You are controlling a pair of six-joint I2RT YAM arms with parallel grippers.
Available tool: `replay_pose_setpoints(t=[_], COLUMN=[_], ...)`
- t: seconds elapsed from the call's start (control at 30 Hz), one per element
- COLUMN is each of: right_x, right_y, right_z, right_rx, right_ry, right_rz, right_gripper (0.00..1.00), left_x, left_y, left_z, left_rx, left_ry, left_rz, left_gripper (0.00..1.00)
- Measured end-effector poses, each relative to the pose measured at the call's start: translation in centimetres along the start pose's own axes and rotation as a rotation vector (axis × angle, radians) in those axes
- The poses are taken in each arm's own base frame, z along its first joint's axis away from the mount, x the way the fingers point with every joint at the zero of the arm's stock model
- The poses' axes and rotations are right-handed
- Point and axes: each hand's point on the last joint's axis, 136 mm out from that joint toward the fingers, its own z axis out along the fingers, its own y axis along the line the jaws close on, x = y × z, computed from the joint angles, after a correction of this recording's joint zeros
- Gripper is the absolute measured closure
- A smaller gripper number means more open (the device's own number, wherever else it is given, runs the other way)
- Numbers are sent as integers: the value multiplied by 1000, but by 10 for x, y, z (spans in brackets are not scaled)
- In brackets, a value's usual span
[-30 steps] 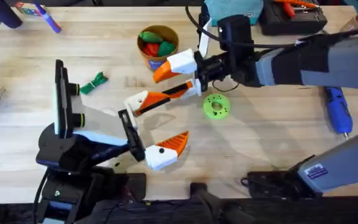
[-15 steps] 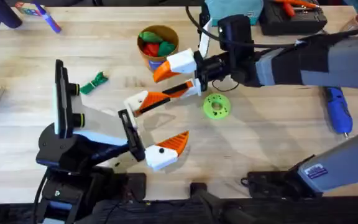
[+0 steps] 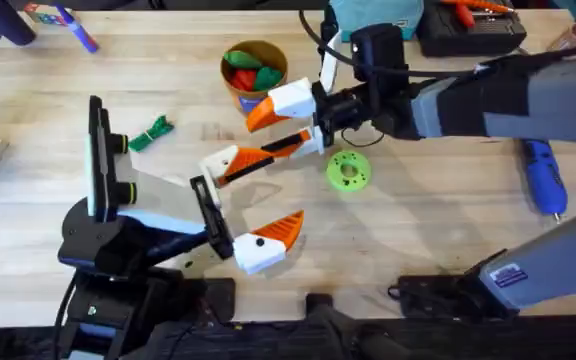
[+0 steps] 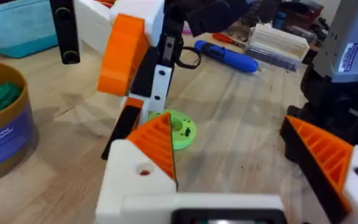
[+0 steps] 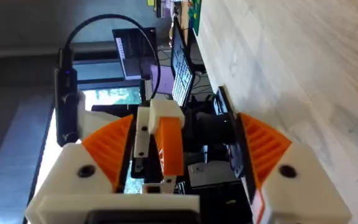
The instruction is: Pick up the gripper from the table and insert it into the empty holder that is missing its gripper. Then pick up a screw, insert it into the mounting hole, and use the screwdriver to tighten it. Finally, clean up the table by picking up the vegetable and placing it into the bucket.
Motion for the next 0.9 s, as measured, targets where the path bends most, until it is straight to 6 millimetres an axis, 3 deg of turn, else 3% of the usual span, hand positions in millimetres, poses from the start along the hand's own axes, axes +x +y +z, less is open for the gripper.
replay_pose_setpoints(t=[0.57, 0.7, 0.8, 0.9], right_x=[-2, -16, -35, -39], right_y=[0, -4, -12, -13], right_z=[-2, -14, -38, -43], right_rx=[0, 22, 48, 58], right_ry=[-9, -70, -161, -180], right_rz=[-42, -76, -98, -120], right_gripper=[134, 132, 132, 132], left_x=[0, 0, 0, 0], left_y=[0, 0, 0, 0], left_z=[0, 0, 0, 0], left_rx=[0, 0, 0, 0], left_ry=[0, 0, 0, 0], left_rz=[0, 0, 0, 0], left_gripper=[9, 9, 9, 9])
